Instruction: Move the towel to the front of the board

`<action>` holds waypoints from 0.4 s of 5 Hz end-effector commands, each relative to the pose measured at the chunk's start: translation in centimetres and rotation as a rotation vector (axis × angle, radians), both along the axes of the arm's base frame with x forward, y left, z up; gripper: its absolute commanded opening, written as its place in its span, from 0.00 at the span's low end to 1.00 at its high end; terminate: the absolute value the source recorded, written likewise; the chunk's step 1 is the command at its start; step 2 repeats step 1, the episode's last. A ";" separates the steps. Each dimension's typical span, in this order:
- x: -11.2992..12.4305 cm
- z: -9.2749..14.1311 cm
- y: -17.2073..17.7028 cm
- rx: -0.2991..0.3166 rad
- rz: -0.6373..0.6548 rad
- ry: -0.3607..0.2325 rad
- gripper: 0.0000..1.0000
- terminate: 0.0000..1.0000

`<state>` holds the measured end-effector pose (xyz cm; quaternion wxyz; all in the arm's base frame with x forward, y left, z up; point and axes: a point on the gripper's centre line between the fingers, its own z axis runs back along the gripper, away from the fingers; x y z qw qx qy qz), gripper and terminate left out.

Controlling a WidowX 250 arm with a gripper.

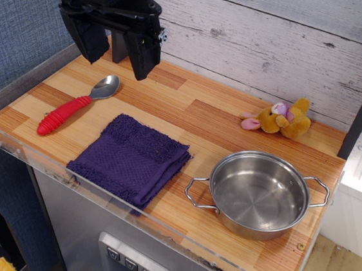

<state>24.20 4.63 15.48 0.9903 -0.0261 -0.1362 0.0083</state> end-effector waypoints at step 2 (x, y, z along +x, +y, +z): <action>0.1 1.0 0.3 0.011 0.003 -0.037 1.00 1.00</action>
